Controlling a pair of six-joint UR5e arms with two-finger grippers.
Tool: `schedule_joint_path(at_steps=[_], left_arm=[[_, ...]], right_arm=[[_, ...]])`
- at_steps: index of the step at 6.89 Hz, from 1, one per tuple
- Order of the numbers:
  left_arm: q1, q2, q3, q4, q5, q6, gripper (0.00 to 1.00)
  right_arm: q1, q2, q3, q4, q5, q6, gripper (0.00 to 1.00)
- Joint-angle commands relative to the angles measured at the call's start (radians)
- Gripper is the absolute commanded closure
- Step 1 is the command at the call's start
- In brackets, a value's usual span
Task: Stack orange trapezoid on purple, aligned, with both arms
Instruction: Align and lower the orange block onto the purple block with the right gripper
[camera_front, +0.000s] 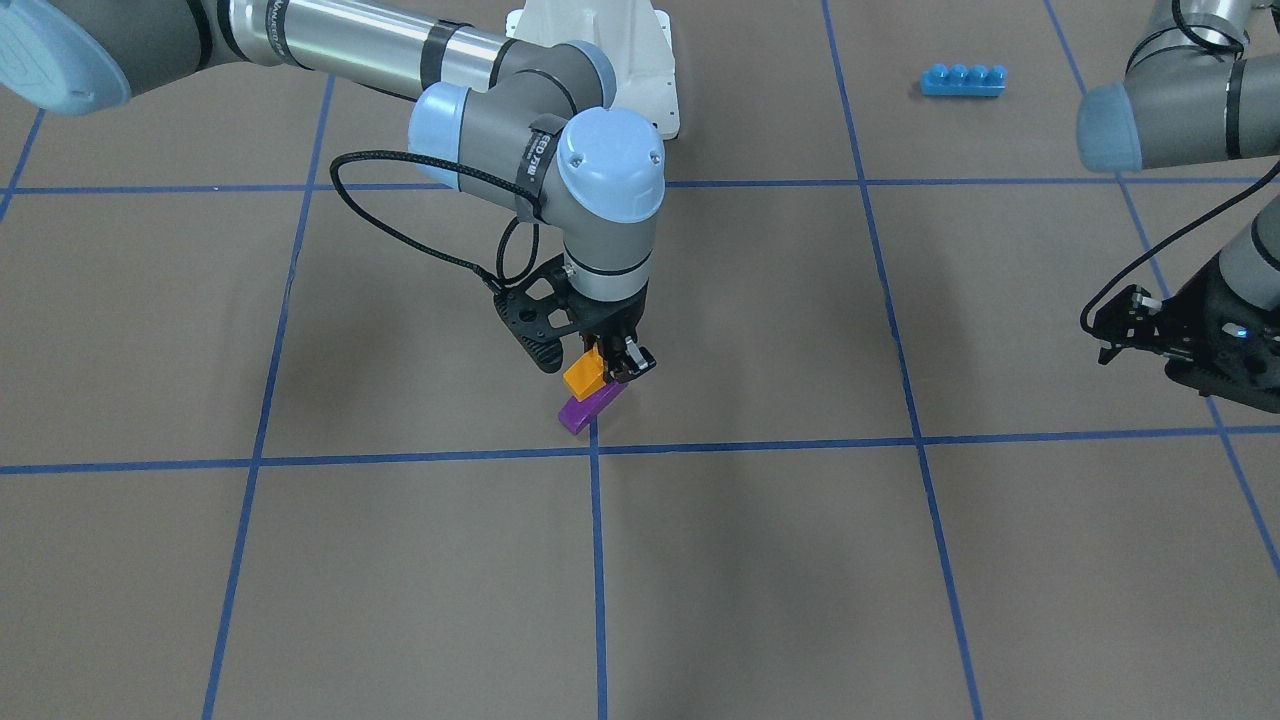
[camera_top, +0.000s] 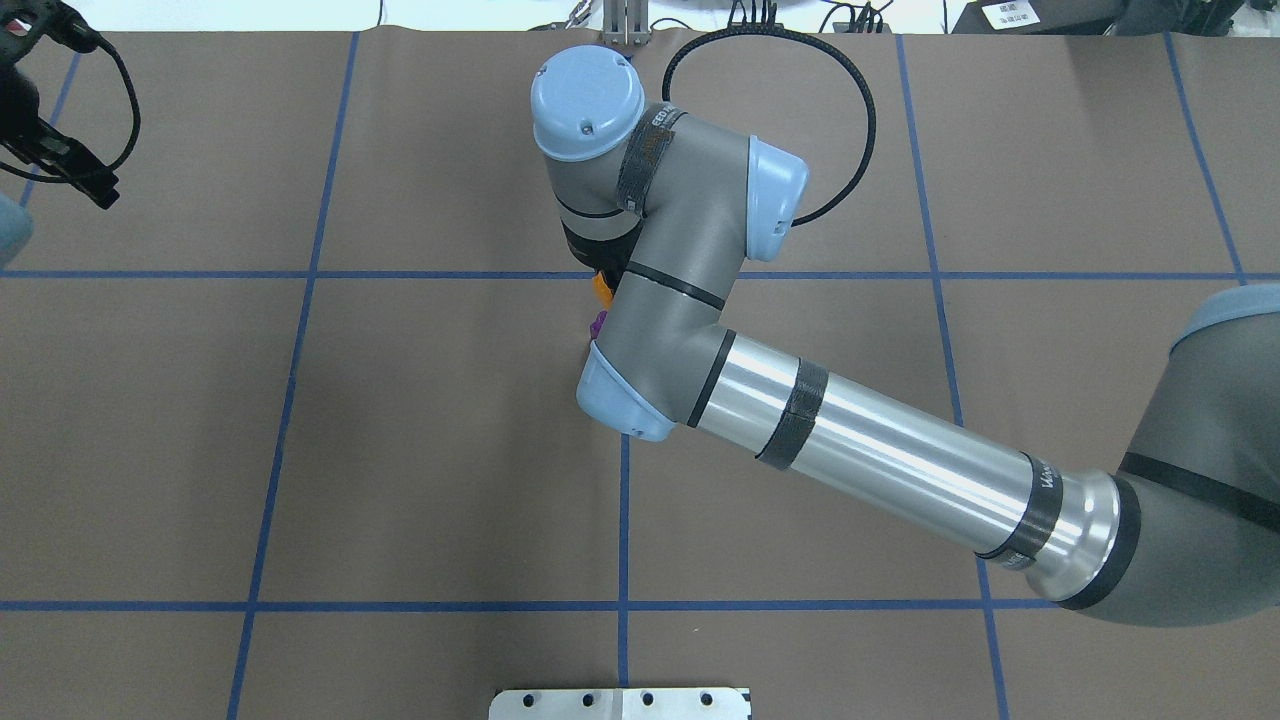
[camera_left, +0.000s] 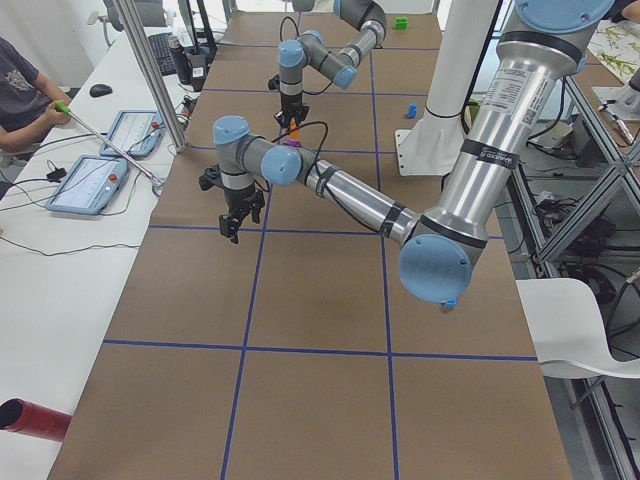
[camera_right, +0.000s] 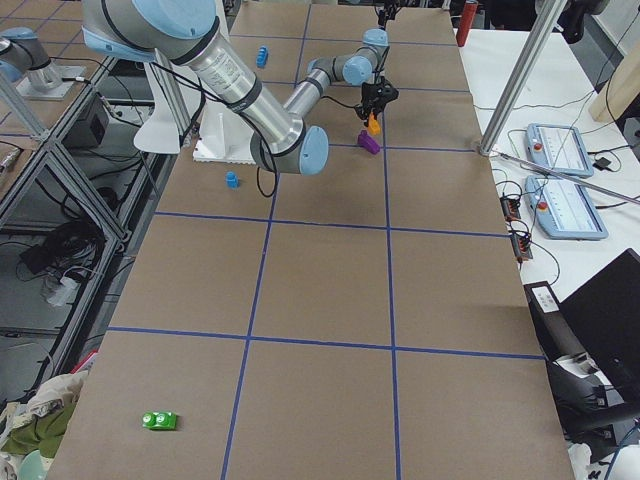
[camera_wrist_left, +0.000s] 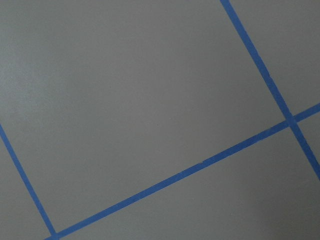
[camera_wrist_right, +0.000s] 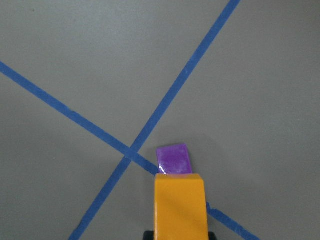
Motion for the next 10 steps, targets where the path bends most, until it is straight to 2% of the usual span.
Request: schedule_joint_path(at_steps=[1, 10], left_arm=[[0.000, 0.000, 0.000, -0.016, 0.002, 0.000, 0.00], [0.002, -0.003, -0.002, -0.016, 0.002, -0.002, 0.00]], right_arm=[[-0.002, -0.001, -0.004, 0.015, 0.008, 0.026, 1.00], [-0.019, -0.002, -0.072, 0.081, 0.010, 0.013, 1.00]])
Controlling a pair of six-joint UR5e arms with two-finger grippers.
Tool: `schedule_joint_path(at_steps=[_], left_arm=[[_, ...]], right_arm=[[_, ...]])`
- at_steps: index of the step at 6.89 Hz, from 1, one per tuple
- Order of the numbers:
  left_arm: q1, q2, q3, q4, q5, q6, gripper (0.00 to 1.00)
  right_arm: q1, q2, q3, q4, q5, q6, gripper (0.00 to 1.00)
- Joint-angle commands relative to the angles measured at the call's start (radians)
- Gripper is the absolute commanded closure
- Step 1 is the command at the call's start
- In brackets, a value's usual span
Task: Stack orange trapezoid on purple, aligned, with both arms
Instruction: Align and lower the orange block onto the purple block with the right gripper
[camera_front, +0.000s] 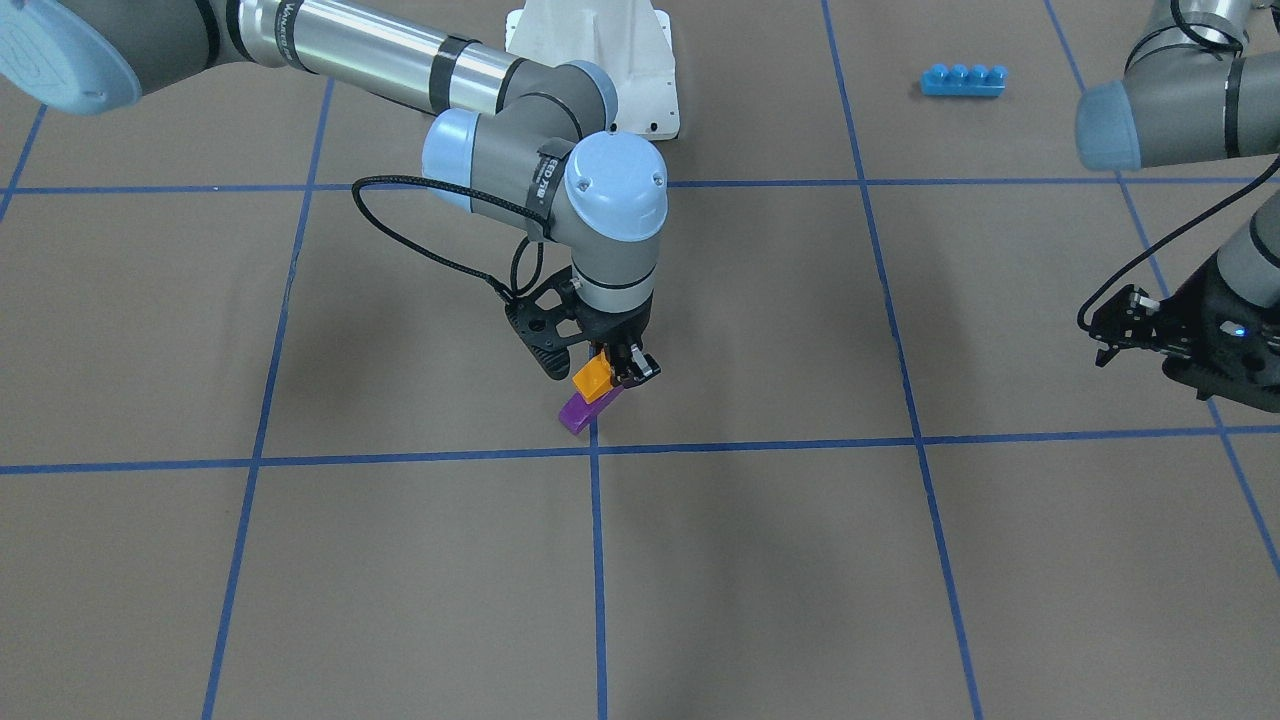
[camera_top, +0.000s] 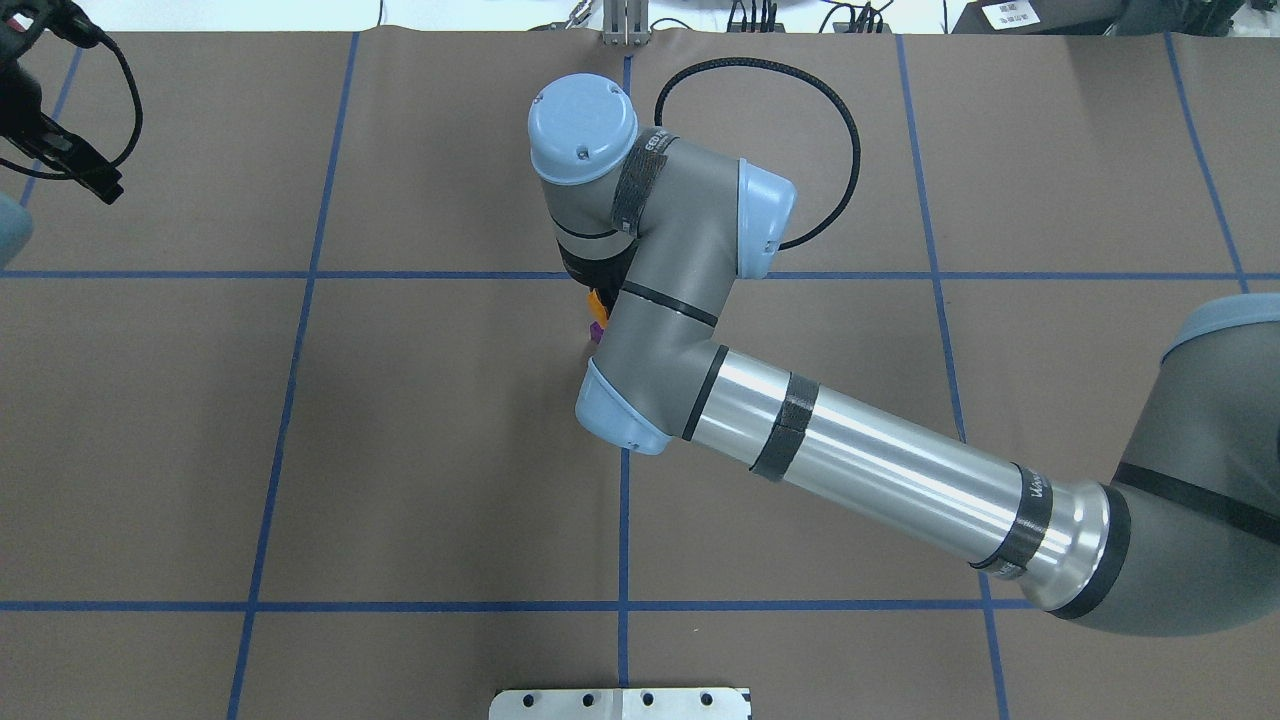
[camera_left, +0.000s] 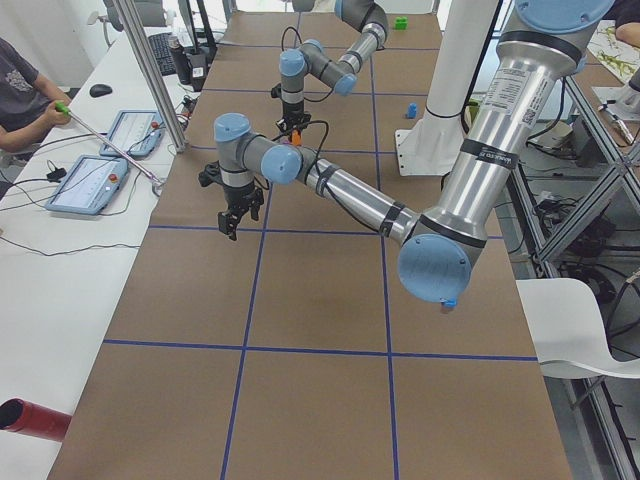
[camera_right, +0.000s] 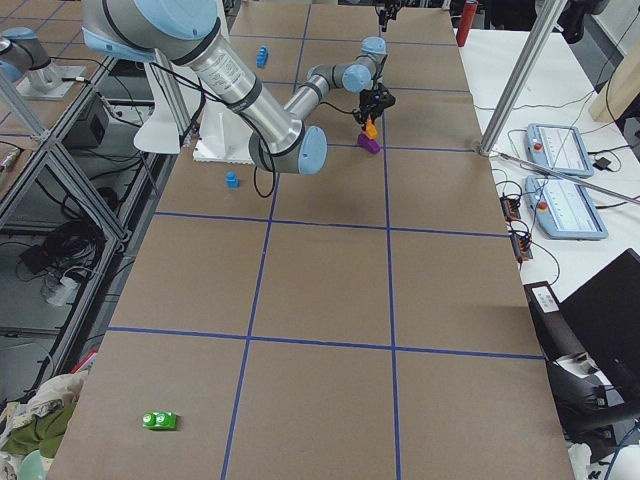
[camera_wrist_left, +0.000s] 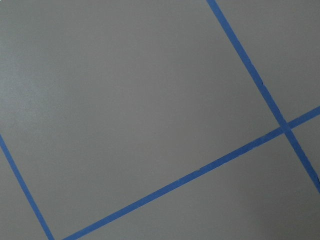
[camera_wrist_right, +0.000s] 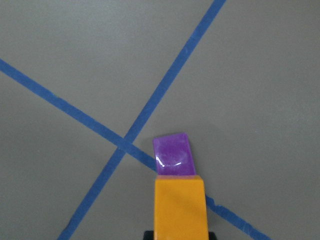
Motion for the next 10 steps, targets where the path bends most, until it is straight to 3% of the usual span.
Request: schedule_joint_path(at_steps=[1, 10], left_arm=[[0.000, 0.000, 0.001, 0.000, 0.000, 0.000, 0.00], [0.002, -0.009, 0.002, 0.000, -0.002, -0.008, 0.00]], right_arm=[[-0.002, 0.000, -0.007, 0.006, 0.000, 0.002, 1.00], [-0.002, 0.009, -0.002, -0.004, 0.009, 0.014, 1.00]])
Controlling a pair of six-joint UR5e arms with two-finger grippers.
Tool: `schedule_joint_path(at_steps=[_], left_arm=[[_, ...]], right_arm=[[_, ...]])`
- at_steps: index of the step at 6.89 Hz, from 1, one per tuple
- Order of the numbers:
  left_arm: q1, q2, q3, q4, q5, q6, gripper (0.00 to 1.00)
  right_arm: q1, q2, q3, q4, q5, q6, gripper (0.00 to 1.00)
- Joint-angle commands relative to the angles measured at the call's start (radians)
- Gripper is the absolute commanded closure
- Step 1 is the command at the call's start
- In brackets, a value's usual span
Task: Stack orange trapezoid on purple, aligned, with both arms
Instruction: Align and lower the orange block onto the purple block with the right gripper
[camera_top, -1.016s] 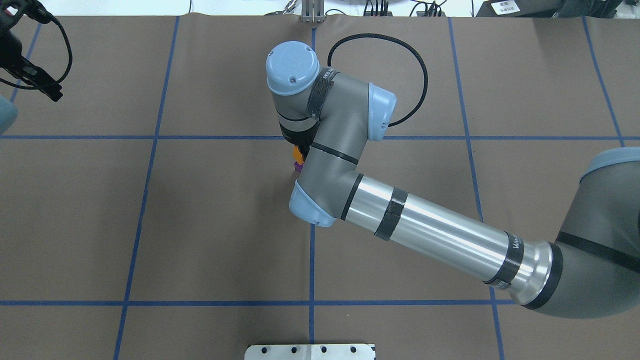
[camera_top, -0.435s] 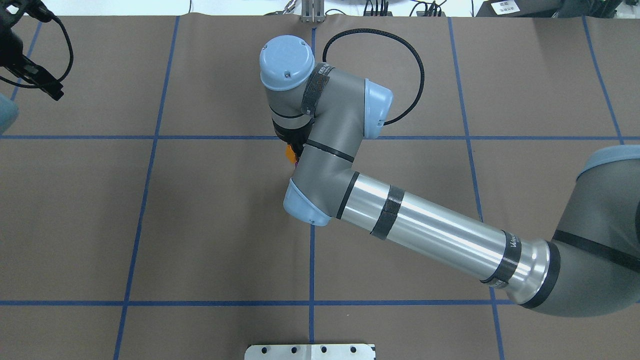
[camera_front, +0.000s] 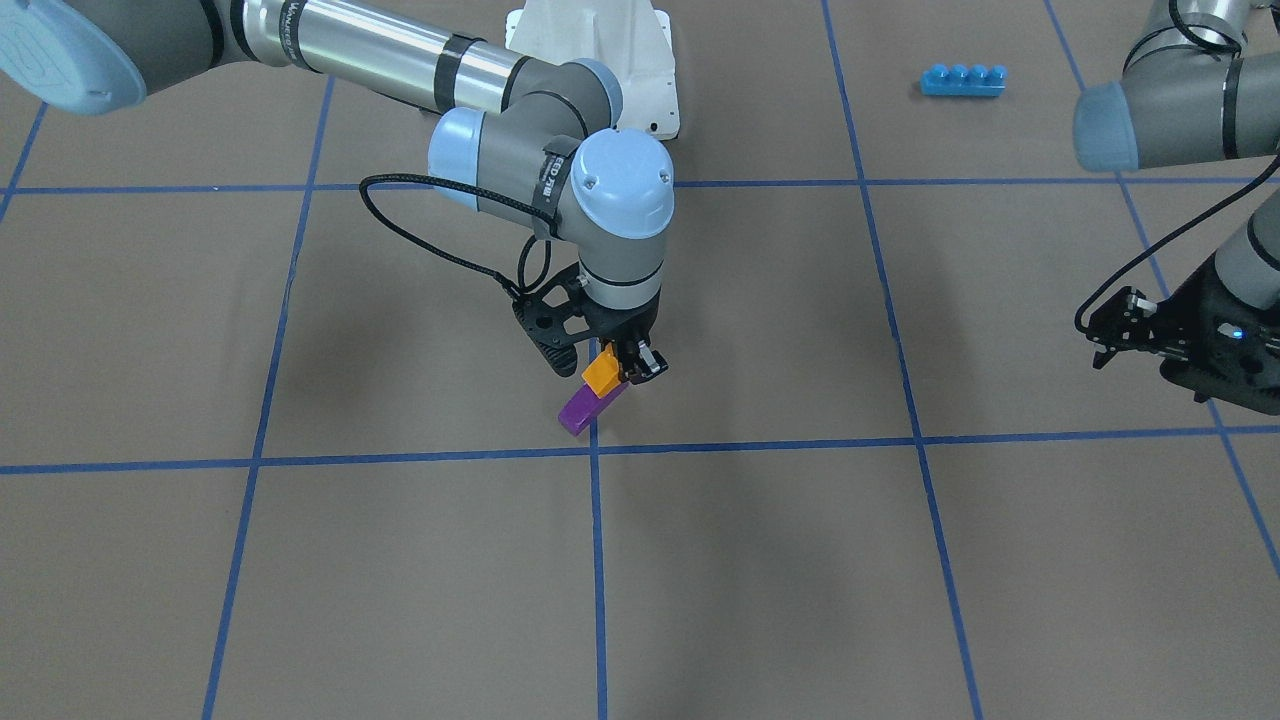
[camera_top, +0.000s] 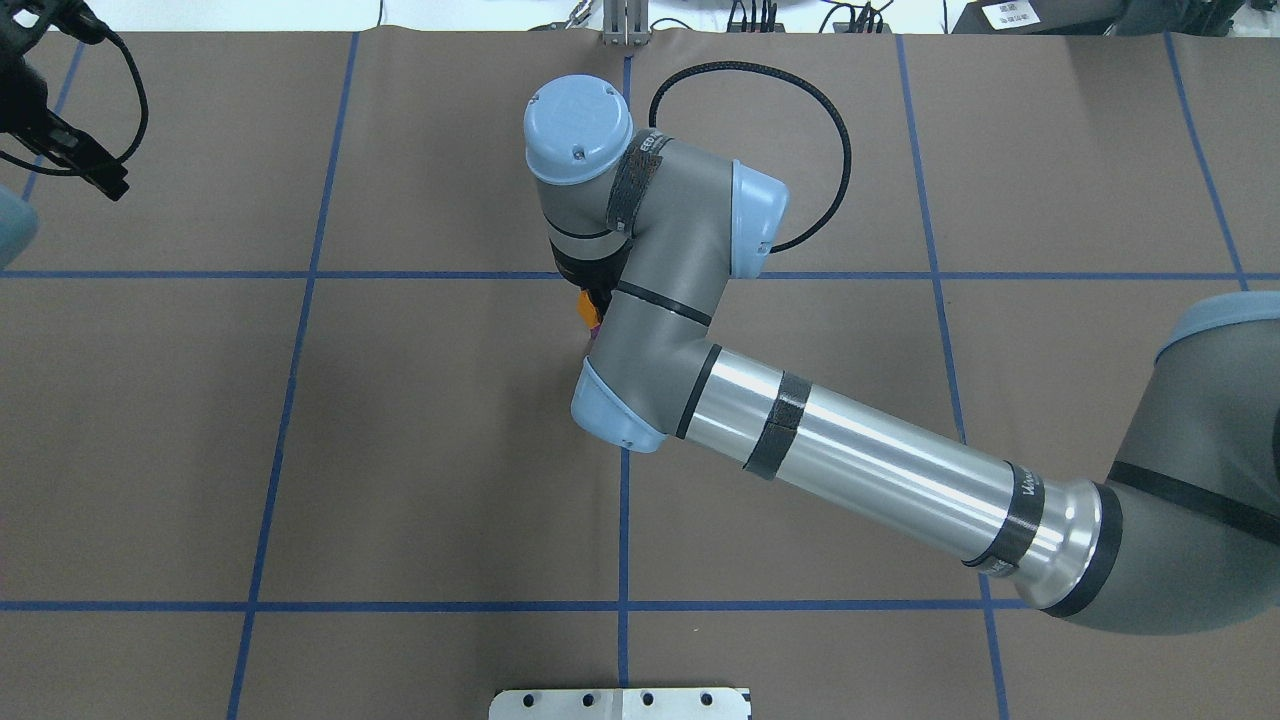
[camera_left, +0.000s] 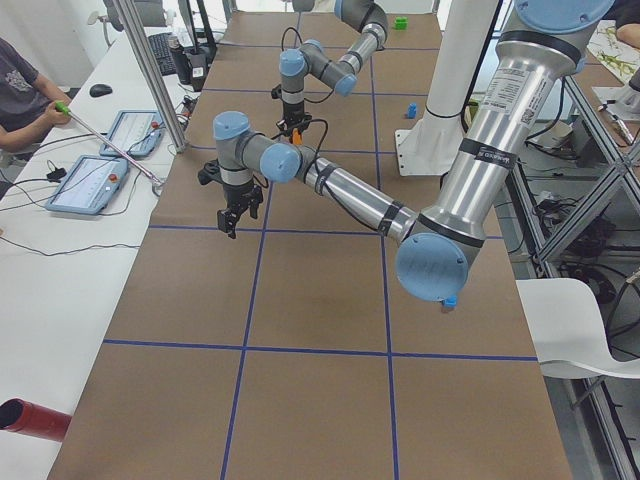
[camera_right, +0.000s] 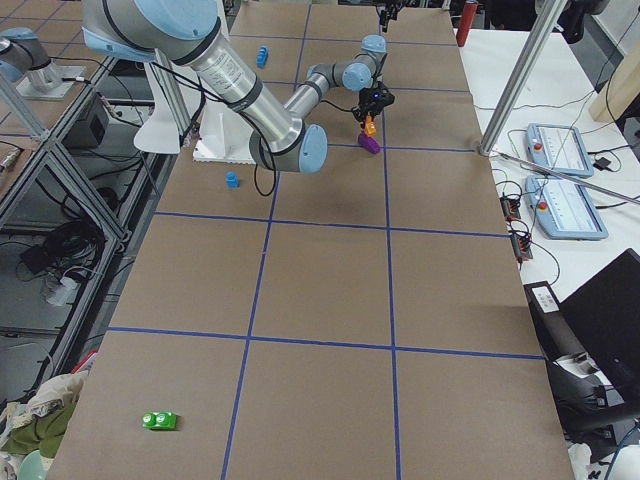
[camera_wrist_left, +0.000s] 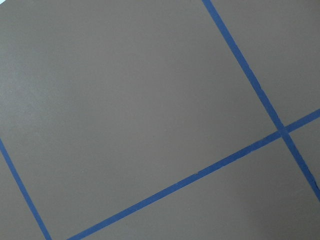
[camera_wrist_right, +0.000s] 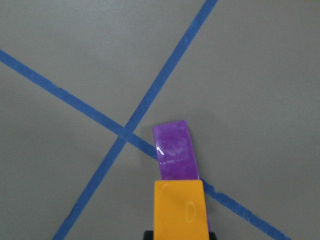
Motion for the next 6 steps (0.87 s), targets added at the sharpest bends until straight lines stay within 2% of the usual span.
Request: schedule_joint_path(at_steps=[1, 6], left_arm=[[0.001, 0.000, 0.000, 0.000, 0.000, -0.001, 0.00], [0.001, 0.001, 0.002, 0.000, 0.000, -0.001, 0.00]], right_arm=[[0.000, -0.002, -0.001, -0.003, -0.006, 0.001, 1.00], [0.000, -0.007, 0.000, -0.005, -0.020, -0.001, 1.00]])
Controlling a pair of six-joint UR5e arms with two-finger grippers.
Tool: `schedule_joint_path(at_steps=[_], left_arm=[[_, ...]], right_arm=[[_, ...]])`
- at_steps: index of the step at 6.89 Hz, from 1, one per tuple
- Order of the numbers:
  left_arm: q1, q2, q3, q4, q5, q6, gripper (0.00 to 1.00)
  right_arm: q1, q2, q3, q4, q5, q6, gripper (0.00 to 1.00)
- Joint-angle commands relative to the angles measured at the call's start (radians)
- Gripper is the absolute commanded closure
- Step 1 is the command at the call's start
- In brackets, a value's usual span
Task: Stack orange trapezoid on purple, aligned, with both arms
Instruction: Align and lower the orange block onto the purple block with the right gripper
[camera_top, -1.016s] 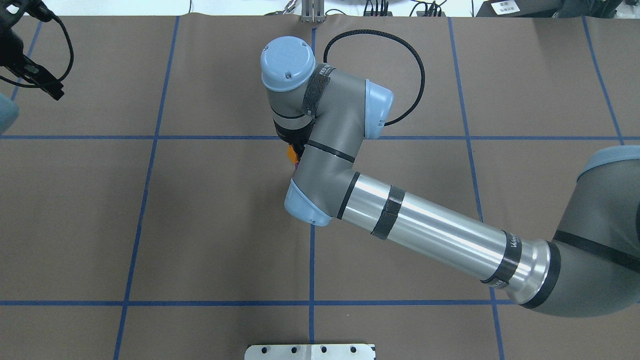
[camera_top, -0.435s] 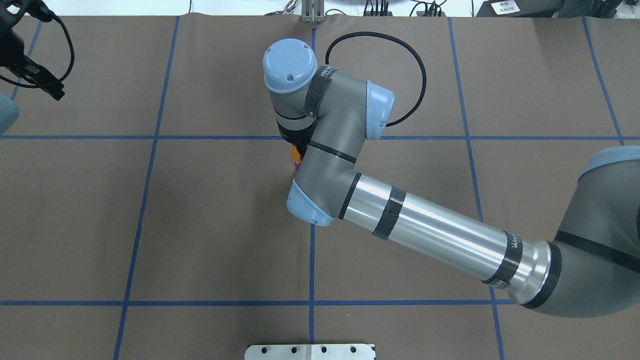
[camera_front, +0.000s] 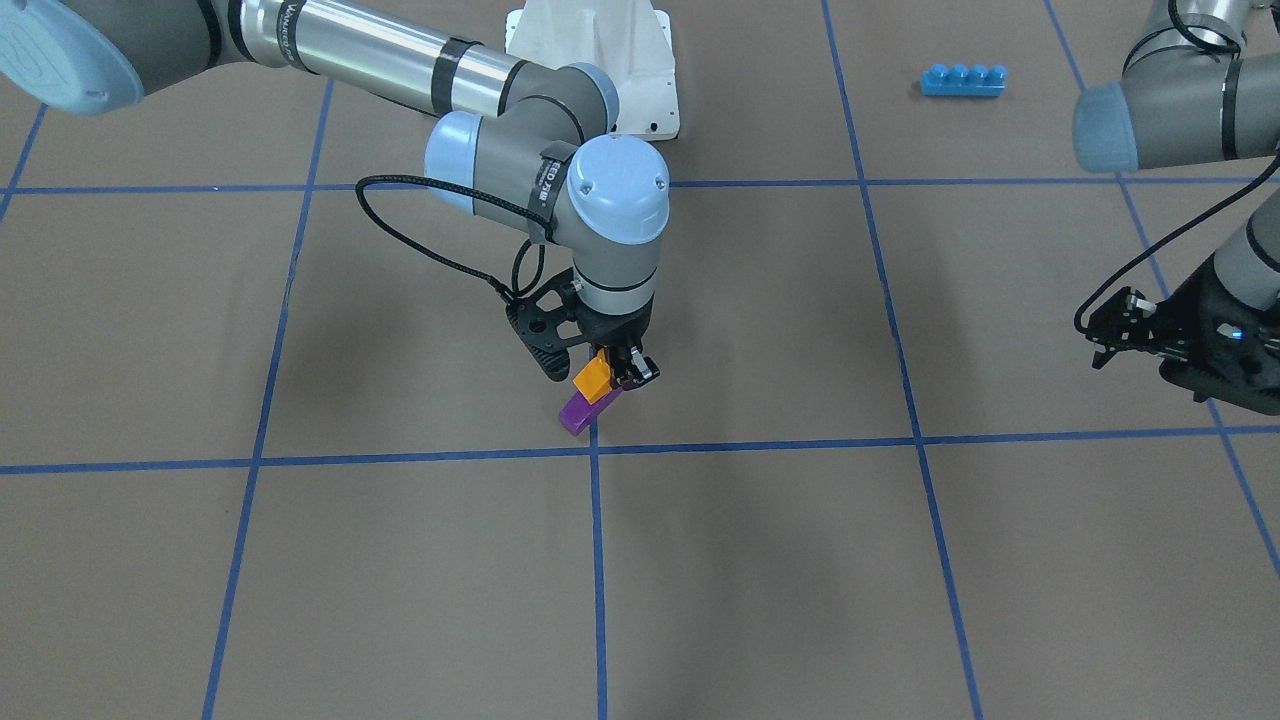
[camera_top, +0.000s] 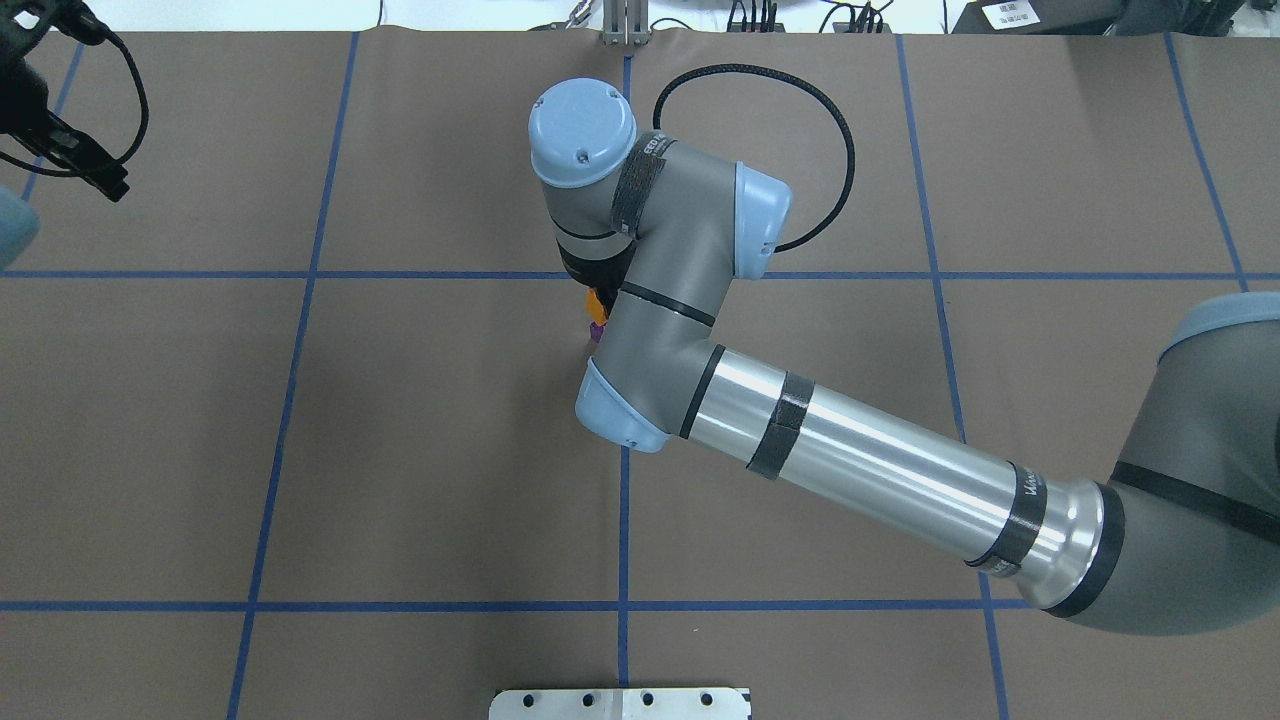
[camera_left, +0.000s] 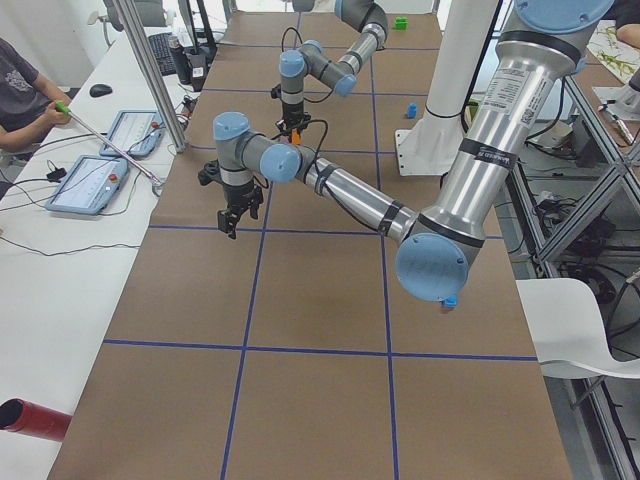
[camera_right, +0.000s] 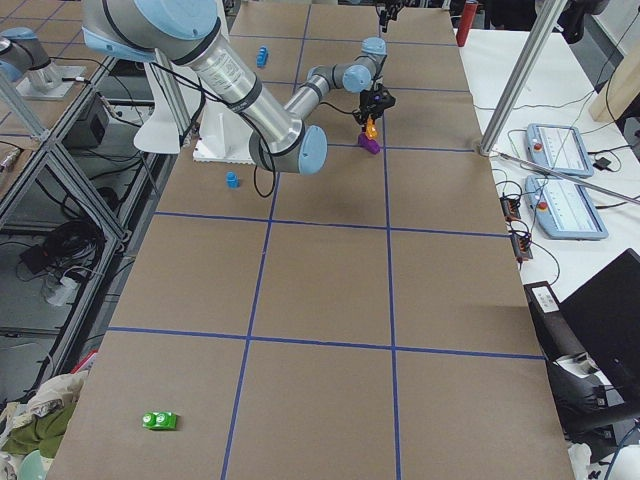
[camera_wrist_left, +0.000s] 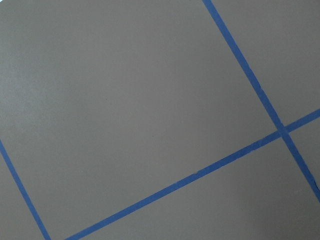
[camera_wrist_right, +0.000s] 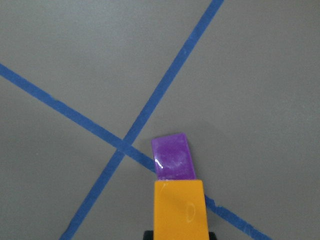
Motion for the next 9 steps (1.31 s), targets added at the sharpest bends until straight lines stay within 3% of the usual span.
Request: schedule_joint_path(at_steps=[1, 9], left_arm=[[0.000, 0.000, 0.000, 0.000, 0.000, 0.000, 0.00], [0.000, 0.002, -0.001, 0.000, 0.000, 0.000, 0.00]], right_arm=[[-0.007, 0.001, 0.001, 0.001, -0.001, 0.002, 1.00], [-0.020, -0.007, -0.003, 0.002, -0.045, 0.002, 1.00]])
